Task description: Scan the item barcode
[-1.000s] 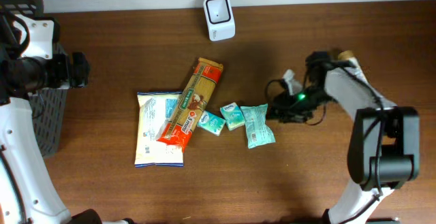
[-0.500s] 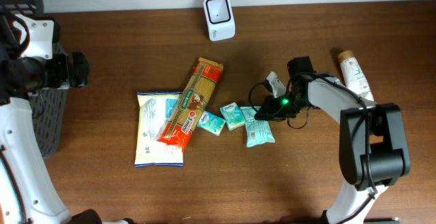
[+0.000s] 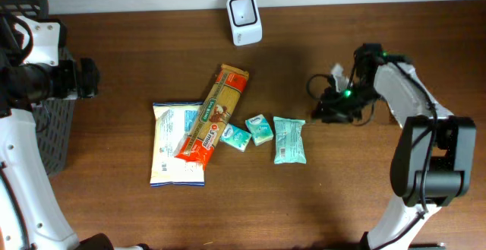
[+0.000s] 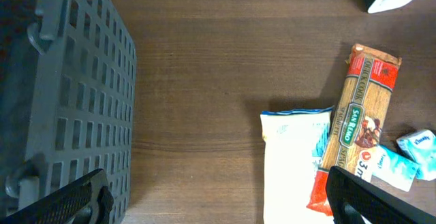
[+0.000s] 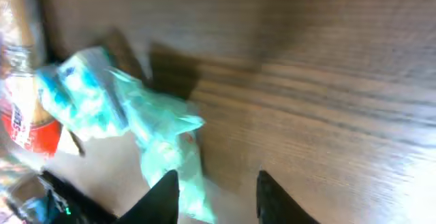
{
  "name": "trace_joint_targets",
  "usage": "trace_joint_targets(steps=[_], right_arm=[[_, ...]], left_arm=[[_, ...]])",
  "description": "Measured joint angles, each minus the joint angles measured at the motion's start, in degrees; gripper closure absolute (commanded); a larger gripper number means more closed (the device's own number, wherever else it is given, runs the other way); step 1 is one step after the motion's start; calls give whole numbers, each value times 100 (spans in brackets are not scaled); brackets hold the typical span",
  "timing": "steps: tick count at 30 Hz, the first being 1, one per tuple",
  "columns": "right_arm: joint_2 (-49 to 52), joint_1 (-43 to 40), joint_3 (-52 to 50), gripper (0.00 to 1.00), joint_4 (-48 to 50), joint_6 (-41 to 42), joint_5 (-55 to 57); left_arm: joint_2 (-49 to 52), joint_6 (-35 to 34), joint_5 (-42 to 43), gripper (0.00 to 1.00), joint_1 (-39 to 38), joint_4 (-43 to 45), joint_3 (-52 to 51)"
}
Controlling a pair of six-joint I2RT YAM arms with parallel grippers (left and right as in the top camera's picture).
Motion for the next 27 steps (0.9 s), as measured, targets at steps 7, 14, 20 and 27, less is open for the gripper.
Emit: trace_joint_targets(steps=[7,14,20,27], right_arm=[[37,1602,964,96,632,-164,664],[835,2509,964,96,743,535,1285],[1093,2498,964,95,640,649,1558],[1108,2035,964,95,293,737,1823]], left_arm=[[0,0,0,1,0,11,0],[0,0,0,1,0,9,0],[-2,0,0,1,0,9,0],[0,0,0,1,0,9,0]])
